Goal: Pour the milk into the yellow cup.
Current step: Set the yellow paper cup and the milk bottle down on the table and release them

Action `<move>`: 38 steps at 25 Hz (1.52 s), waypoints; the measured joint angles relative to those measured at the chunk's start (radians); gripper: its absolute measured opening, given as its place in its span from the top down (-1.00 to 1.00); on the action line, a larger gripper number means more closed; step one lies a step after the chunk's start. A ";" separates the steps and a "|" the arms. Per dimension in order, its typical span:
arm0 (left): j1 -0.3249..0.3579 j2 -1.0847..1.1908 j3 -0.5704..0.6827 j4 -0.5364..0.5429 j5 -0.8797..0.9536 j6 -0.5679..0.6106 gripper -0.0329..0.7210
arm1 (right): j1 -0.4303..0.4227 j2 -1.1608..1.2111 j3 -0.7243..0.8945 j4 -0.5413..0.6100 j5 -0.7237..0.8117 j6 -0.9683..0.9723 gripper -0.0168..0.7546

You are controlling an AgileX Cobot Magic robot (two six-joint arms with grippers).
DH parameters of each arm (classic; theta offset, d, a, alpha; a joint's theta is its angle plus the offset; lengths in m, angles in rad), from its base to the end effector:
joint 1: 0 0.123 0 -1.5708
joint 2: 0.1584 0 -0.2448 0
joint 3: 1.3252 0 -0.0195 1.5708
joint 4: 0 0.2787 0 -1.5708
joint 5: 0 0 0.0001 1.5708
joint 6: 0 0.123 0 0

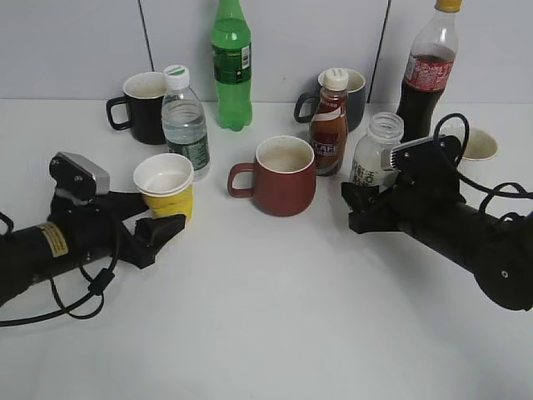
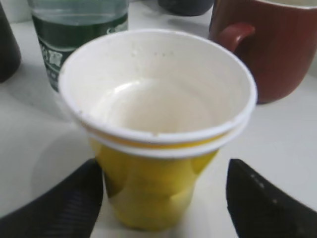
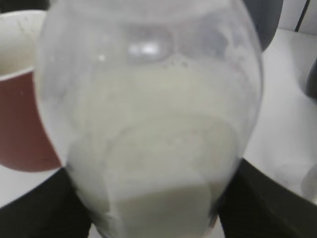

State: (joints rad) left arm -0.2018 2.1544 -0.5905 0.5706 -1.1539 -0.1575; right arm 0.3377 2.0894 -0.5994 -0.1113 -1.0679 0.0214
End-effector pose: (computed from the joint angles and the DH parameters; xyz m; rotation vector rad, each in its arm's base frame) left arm 0.2914 -0.1216 -0.0130 0.6218 1.8488 -0.5742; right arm 0.3118 0.1222 0.0017 -0.4178 1.8719 0.2990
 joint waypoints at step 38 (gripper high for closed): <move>-0.071 -0.774 0.159 -0.177 0.951 -0.329 -0.63 | 0.004 -0.454 -0.016 -0.115 0.955 0.268 -0.57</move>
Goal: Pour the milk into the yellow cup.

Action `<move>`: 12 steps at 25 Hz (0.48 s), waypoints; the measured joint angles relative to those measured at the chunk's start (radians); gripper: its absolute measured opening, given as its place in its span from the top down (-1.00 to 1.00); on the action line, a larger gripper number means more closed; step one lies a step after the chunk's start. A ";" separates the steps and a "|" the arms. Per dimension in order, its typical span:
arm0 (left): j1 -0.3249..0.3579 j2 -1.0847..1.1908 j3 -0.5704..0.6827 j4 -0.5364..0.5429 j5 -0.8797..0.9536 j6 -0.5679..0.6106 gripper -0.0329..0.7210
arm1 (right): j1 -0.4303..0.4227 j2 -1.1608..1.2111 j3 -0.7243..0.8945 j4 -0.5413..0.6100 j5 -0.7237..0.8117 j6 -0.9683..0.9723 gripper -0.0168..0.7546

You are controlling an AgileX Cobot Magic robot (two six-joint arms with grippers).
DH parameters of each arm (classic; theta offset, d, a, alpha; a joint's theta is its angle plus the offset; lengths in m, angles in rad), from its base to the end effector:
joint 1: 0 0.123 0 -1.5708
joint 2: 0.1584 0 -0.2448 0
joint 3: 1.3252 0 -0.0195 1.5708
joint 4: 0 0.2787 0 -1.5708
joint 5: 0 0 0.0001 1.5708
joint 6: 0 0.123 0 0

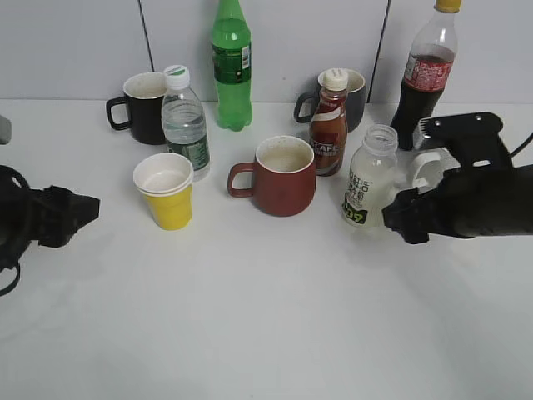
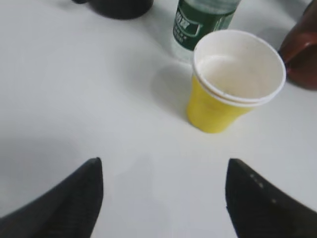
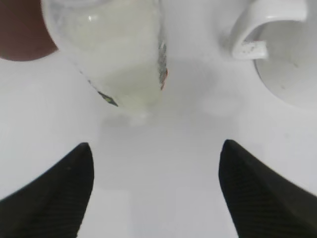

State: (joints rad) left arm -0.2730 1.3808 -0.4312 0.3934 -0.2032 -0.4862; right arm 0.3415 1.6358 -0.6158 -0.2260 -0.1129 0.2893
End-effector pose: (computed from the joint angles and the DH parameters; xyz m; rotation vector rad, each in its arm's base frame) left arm 0.2711 -0.0857 0.0921 0.2369 2.2461 -0.2874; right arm 0.3000 0.1099 0.0593 -0.3436 2.3801 0.2201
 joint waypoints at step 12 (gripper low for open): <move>-0.240 -0.475 -0.315 -0.138 0.998 -0.005 -0.54 | 0.191 -0.474 -0.018 0.120 0.646 -0.089 -0.48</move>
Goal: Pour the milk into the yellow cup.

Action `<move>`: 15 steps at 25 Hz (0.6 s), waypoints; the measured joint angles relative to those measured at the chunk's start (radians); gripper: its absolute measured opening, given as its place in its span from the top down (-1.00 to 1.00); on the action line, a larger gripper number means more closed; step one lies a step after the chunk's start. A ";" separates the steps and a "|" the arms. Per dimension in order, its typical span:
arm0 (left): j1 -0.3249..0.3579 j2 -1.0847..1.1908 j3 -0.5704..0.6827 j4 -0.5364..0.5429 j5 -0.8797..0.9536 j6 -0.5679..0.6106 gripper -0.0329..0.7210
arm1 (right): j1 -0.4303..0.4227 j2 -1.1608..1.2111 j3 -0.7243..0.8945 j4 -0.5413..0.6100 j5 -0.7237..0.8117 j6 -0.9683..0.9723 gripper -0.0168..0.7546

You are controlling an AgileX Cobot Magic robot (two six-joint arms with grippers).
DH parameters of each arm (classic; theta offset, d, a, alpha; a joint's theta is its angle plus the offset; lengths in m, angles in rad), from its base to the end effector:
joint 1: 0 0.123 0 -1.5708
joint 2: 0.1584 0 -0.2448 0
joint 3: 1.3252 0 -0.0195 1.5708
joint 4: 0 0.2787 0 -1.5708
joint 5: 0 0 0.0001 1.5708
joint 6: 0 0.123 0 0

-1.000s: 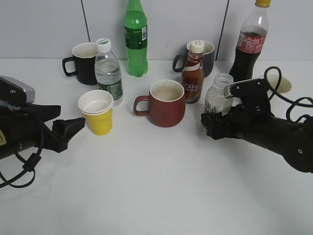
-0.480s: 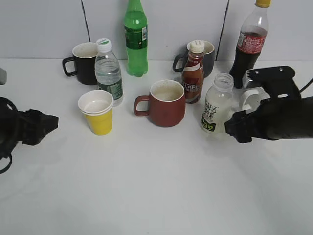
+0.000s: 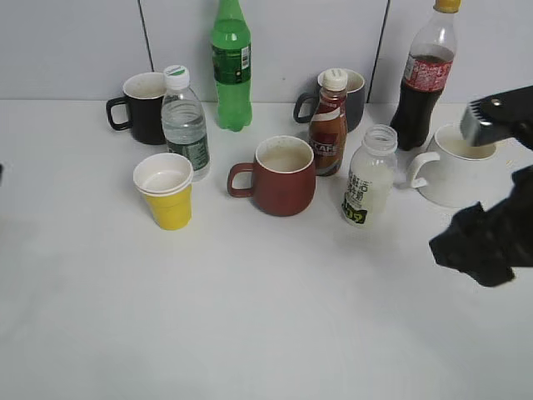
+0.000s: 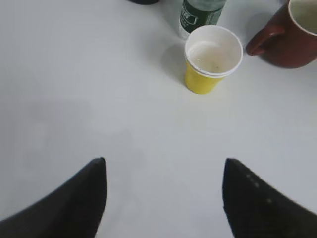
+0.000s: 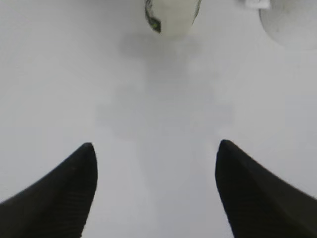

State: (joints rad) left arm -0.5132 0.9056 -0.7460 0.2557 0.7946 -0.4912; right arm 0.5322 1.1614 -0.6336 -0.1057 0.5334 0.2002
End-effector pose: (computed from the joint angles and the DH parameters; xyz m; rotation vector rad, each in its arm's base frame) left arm 0.2202 -0.0986 0.2453 0.1621 2.4036 -0.1620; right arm 0.2350 0.1307 0.1574 -0.5149 2.4980 0.1833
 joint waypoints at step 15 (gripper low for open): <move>-0.010 -0.677 0.018 -0.145 0.422 0.325 -0.45 | 0.009 -0.843 0.047 0.226 0.567 -0.307 -0.48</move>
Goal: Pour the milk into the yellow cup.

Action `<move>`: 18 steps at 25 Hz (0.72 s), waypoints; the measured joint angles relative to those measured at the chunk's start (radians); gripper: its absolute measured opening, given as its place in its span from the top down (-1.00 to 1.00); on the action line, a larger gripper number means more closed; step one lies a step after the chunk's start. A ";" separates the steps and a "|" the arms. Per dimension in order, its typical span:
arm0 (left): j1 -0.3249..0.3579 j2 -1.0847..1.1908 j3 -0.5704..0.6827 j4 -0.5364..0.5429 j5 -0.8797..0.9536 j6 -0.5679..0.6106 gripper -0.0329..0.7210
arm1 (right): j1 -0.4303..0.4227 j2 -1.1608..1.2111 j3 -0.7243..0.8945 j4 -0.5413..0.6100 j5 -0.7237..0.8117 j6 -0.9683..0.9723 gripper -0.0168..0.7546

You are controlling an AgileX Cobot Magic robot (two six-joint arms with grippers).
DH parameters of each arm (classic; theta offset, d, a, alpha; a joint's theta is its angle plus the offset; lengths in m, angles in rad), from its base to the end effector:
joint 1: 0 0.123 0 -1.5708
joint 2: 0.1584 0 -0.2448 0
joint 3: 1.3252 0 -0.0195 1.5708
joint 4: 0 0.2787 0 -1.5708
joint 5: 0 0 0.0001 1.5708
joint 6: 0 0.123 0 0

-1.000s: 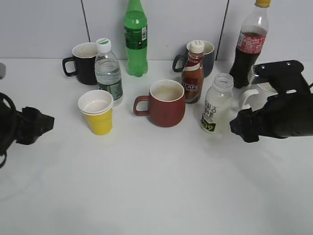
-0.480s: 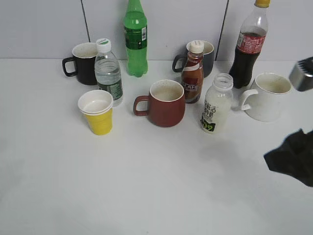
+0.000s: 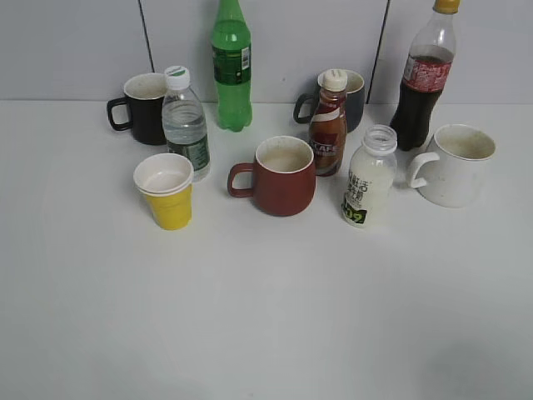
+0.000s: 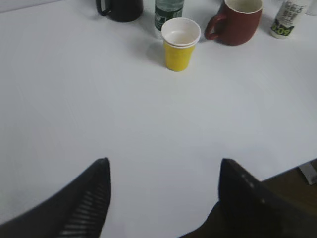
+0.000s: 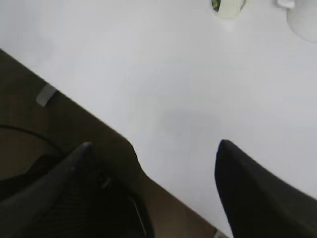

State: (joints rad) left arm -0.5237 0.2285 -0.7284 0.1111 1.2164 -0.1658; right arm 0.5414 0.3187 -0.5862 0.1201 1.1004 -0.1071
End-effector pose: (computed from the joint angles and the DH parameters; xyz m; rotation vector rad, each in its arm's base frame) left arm 0.0874 -0.0357 0.3141 0.3768 2.1730 -0.2507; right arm 0.1022 0.0768 0.2677 -0.7363 2.2184 0.3699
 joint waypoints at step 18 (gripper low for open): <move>-0.002 -0.174 0.192 -0.039 -0.161 0.045 -0.37 | 0.000 -0.260 0.080 0.020 -0.055 -0.001 -0.48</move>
State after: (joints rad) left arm -0.5255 0.0546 -0.5359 0.0720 1.0556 -0.1208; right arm 0.5414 0.0590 -0.5066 0.1402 1.0454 -0.1080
